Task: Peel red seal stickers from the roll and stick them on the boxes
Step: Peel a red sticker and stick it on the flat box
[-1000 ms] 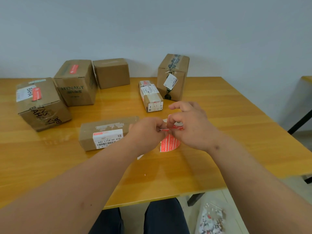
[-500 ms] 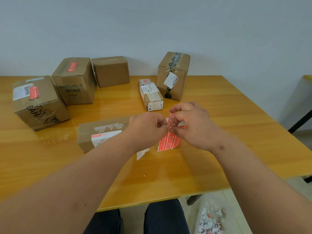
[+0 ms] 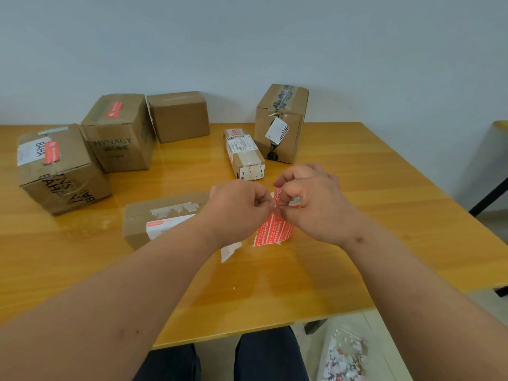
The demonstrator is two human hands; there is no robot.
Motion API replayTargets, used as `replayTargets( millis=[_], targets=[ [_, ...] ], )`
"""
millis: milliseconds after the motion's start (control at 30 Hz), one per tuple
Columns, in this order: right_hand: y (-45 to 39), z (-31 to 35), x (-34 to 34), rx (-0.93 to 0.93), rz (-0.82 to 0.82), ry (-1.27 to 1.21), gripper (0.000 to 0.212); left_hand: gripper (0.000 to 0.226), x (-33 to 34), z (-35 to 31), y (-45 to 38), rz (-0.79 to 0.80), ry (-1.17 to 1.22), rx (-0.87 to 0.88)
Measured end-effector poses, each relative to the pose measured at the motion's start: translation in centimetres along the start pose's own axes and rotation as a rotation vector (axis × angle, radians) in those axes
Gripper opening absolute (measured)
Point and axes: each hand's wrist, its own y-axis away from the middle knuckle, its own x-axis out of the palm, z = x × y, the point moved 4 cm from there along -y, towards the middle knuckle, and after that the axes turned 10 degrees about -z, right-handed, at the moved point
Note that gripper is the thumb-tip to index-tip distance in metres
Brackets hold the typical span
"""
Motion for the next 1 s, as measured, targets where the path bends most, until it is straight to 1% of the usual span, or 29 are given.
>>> replayTargets(
  millis=[167, 300, 333, 433, 467, 567, 700, 800, 833, 933, 1000],
  targets=[
    [-0.1, -0.1, 0.0, -0.011, -0.016, -0.031, 0.022, 0.027, 0.2, 0.4, -0.3, 0.009, 0.069, -0.008],
    [0.0, -0.2, 0.1, 0.001, -0.034, -0.049, 0.017, 0.03, 0.3, 0.6, -0.5, 0.021, 0.112, -0.034],
    [0.0, -0.2, 0.1, 0.008, -0.035, -0.054, 0.019, 0.029, 0.3, 0.7, -0.5, 0.022, 0.121, -0.039],
    [-0.1, -0.2, 0.0, 0.033, -0.008, -0.06, 0.032, 0.025, 0.3, 0.8, -0.5, 0.044, 0.138, -0.056],
    [-0.2, -0.2, -0.1, 0.044, 0.004, -0.057, 0.032, 0.026, 0.3, 0.8, -0.5, 0.055, 0.138, -0.058],
    [-0.5, -0.4, -0.6, 0.079, 0.014, -0.023, 0.021, 0.029, 0.2, 0.5, -0.6, 0.069, 0.098, -0.054],
    [-1.1, 0.0, -0.9, 0.045, 0.041, 0.054, 0.02, 0.026, 0.1, 0.3, -0.8, 0.049, 0.077, -0.051],
    [-1.5, -0.2, -1.1, 0.048, 0.07, 0.094, 0.015, 0.024, -0.1, 0.4, -0.8, 0.035, 0.136, -0.084],
    [-1.6, -0.3, -1.1, 0.053, 0.081, 0.09, 0.015, 0.022, -0.2, 0.4, -0.8, 0.033, 0.173, -0.099],
    [-1.6, -0.3, -1.1, 0.062, 0.103, 0.055, 0.026, 0.015, -0.5, 0.5, -0.7, 0.047, 0.279, -0.114],
    [-1.6, -0.2, -1.0, 0.057, 0.102, 0.051, 0.026, 0.016, -0.5, 0.6, -0.7, 0.069, 0.255, -0.109]
  ],
)
